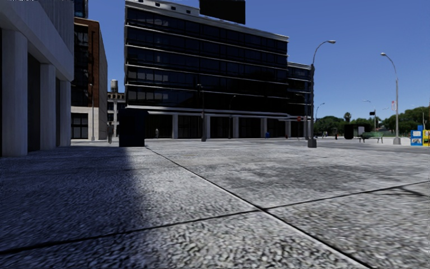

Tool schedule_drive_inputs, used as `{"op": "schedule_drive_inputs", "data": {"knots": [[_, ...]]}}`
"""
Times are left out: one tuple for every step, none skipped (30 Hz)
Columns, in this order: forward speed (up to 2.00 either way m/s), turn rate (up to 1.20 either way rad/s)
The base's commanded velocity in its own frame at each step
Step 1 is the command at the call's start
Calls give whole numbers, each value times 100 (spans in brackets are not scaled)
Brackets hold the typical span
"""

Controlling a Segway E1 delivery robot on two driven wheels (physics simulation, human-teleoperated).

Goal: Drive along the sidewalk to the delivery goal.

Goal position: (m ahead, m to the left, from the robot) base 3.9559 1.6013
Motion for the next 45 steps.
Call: {"op": "schedule_drive_inputs", "data": {"knots": [[200,52],[200,53],[200,53],[191,53],[175,53],[162,53],[162,53],[156,53],[155,53],[153,53],[151,53],[151,53],[149,53],[146,53],[142,53],[141,53],[140,53],[140,53],[140,53],[140,53],[140,54],[140,54],[140,54],[140,54],[140,54],[140,54],[140,50],[140,50],[140,49],[140,36],[140,0],[140,0],[140,0],[144,0],[200,0],[200,0],[200,0],[200,0],[200,0],[200,0],[200,0],[200,0],[200,0],[200,0],[200,0]]}}
